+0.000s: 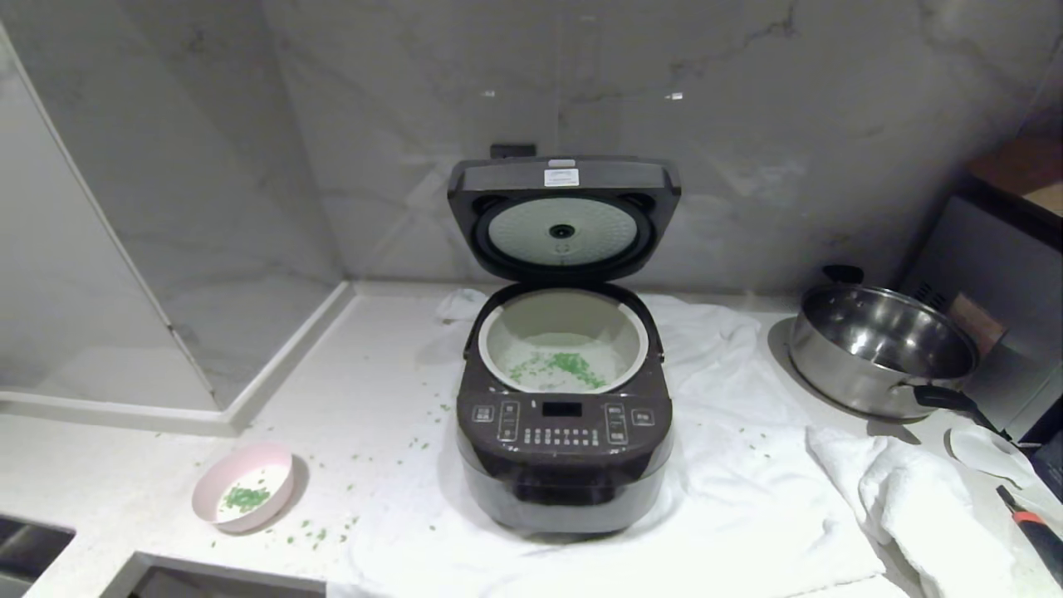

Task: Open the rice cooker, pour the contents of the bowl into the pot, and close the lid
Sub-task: Pick up the bowl on the table

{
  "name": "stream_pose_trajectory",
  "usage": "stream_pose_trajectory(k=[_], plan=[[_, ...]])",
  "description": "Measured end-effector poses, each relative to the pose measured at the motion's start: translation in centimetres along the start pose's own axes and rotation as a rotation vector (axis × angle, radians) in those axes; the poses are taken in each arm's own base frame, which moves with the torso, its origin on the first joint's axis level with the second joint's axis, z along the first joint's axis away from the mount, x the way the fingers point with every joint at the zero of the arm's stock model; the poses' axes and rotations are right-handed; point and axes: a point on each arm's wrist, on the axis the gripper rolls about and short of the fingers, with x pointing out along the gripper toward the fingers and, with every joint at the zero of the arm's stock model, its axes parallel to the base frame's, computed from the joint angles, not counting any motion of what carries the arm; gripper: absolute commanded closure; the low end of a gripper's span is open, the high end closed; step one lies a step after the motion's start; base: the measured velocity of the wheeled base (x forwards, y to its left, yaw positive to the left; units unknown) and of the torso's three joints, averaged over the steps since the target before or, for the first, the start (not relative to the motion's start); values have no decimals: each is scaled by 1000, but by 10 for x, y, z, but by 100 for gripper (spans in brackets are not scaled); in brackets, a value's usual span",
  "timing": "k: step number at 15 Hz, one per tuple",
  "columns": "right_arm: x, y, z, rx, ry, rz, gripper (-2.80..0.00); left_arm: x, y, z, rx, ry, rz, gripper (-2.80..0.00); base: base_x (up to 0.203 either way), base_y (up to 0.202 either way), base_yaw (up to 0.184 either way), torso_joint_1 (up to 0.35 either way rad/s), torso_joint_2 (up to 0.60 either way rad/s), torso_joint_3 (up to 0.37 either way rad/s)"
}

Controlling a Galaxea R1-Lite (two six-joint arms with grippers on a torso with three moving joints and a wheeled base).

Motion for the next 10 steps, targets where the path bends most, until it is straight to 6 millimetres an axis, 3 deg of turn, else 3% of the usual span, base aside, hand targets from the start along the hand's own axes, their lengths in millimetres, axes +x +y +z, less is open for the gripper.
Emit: stream_pose_trajectory(k=[3, 10], plan=[[0, 0, 0, 16, 0, -5, 0, 0, 0, 0, 0, 0, 0, 0, -159, 0, -3, -4, 1, 2], [0, -1, 0, 75, -2, -26, 0, 0, 0, 0, 0, 0, -1, 0, 0, 0, 0, 0, 0, 0]])
